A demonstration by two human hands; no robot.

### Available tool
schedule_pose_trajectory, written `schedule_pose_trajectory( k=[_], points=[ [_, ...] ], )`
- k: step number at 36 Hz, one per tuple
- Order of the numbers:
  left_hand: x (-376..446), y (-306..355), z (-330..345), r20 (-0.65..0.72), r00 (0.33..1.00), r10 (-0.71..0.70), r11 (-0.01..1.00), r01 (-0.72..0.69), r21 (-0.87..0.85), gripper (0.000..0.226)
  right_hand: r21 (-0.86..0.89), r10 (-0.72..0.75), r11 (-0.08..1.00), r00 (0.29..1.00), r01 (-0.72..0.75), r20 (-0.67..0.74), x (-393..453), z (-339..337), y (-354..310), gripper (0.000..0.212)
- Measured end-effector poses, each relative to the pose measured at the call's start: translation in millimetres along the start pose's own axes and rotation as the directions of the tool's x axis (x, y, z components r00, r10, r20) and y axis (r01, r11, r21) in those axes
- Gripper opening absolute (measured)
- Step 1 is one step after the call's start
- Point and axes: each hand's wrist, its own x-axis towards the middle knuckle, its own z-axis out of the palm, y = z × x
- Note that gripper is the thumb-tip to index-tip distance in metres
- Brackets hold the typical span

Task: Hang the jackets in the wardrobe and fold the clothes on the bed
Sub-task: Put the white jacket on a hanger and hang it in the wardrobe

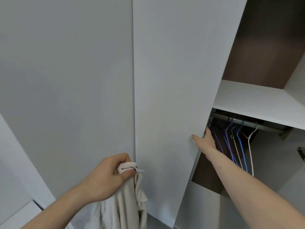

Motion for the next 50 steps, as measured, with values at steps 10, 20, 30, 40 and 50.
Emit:
schedule_pose_trajectory(
  k=[10, 20, 30, 40, 50],
  points=[
    [-24, -15, -11, -0.027, 0.996, -0.082, 0.995, 0.080, -0.056, 0.021, 0.079, -0.076, 0.994, 0.995, 0.080, -0.063, -51, 4, 10, 0.028],
    [-86, 2, -14, -0.135, 0.974, -0.180, 0.982, 0.171, -0.078, 0.024, 0.161, -0.279, 0.952, 0.955, 0.261, 0.103, -154, 53, 17, 0.017],
    [-121, 14, -12, -0.105, 0.971, -0.216, 0.976, 0.215, -0.014, 0.023, 0.133, -0.374, 0.927, 0.883, 0.350, 0.283, -195, 96, -8, 0.022],
    [-129, 11, -21, -0.036, 0.974, -0.223, 0.974, 0.225, 0.031, 0.025, -0.155, -0.527, 0.737, 0.703, 0.658, 0.478, -206, 176, -53, 0.029],
    [-101, -15, -38, -0.066, 0.988, -0.138, 0.990, 0.138, 0.004, 0.027, -0.193, -0.513, 0.729, 0.711, 0.657, 0.481, -213, 248, -84, 0.014]
  ],
)
